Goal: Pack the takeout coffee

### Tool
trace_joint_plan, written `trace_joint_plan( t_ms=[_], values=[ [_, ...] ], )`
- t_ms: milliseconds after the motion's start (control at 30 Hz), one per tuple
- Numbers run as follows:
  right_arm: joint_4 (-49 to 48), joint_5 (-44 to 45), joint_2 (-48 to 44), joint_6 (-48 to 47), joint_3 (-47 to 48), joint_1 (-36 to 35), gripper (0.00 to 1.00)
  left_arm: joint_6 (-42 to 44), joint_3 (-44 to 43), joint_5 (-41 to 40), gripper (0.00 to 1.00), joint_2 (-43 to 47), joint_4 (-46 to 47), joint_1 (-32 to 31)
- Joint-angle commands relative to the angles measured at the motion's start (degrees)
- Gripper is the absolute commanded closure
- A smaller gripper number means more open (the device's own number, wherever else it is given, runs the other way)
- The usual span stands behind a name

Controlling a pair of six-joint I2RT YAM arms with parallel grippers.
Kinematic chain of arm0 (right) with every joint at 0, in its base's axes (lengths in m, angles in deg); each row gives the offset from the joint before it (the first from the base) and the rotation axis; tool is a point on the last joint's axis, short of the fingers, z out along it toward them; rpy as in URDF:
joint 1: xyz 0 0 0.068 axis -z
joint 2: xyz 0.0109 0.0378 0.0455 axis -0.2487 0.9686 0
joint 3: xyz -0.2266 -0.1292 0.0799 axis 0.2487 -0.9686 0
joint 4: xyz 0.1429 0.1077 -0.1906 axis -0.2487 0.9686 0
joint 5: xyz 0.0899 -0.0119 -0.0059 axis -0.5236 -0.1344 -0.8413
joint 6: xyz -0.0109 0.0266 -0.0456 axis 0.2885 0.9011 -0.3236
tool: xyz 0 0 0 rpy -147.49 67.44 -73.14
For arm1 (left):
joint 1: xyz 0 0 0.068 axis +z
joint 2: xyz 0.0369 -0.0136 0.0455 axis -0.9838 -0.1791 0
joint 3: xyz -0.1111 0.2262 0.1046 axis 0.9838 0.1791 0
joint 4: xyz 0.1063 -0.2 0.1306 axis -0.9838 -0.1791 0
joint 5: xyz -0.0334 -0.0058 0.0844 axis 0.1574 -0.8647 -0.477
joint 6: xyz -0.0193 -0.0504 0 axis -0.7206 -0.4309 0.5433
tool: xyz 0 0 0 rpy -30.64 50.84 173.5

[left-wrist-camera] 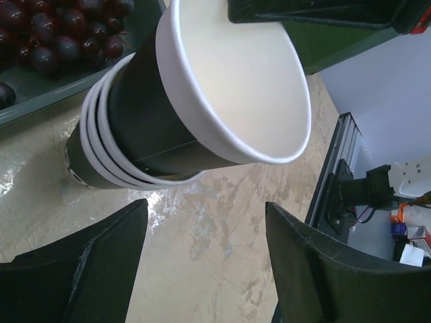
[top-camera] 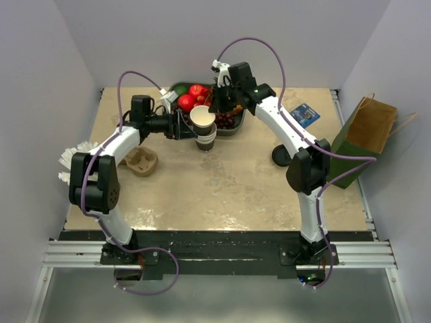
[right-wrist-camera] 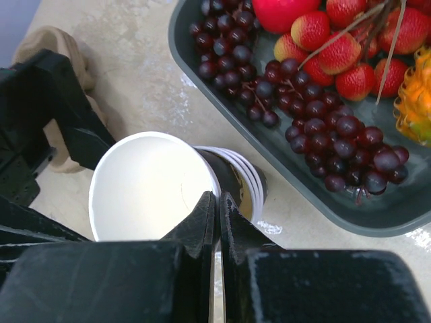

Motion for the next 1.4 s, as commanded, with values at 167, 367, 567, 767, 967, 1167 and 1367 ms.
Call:
trace_joint_plan(
  t_ms=[167, 367, 567, 767, 967, 1167, 1367],
  values=[
    [1.9, -4.2, -4.7, -2.8, 9.3, 1.3, 1.0, 9.7, -5.1, 6.1, 0.23, 4.4, -6.4, 2.6],
    [4.5, -7.4, -9.7, -9.3, 7.4, 3.7, 1.0, 25.4, -8.8, 2.6, 0.23, 7.6, -20.9, 3.8],
    [11.5, -16.4, -17.3, -29.6, -2.7, 4.0, 1.0, 28.5, -9.0, 0.5, 0.23, 7.9, -23.7, 3.8],
    [13.9, -16.3, -26.7, -48.3, -22.2, 3.9, 1.0, 27.4, -9.0, -0.3, 0.23, 7.0, -21.9, 3.8],
    [11.4, -17.4, -27.5, -53.2, -33.2, 2.3, 0.98, 27.2, -8.6, -1.5, 0.23, 6.5, -22.0, 3.7],
    [7.0, -20.0, -23.2, -51.7, -34.9, 0.6, 0.96, 27.3, -6.7, -1.8, 0.23, 7.6, -22.2, 3.6],
    [7.1, -23.7, -20.1, -54.2, -33.4, 0.1, 0.93, 28.2, -5.5, -2.6, 0.24, 8.3, -22.9, 3.4]
  ],
)
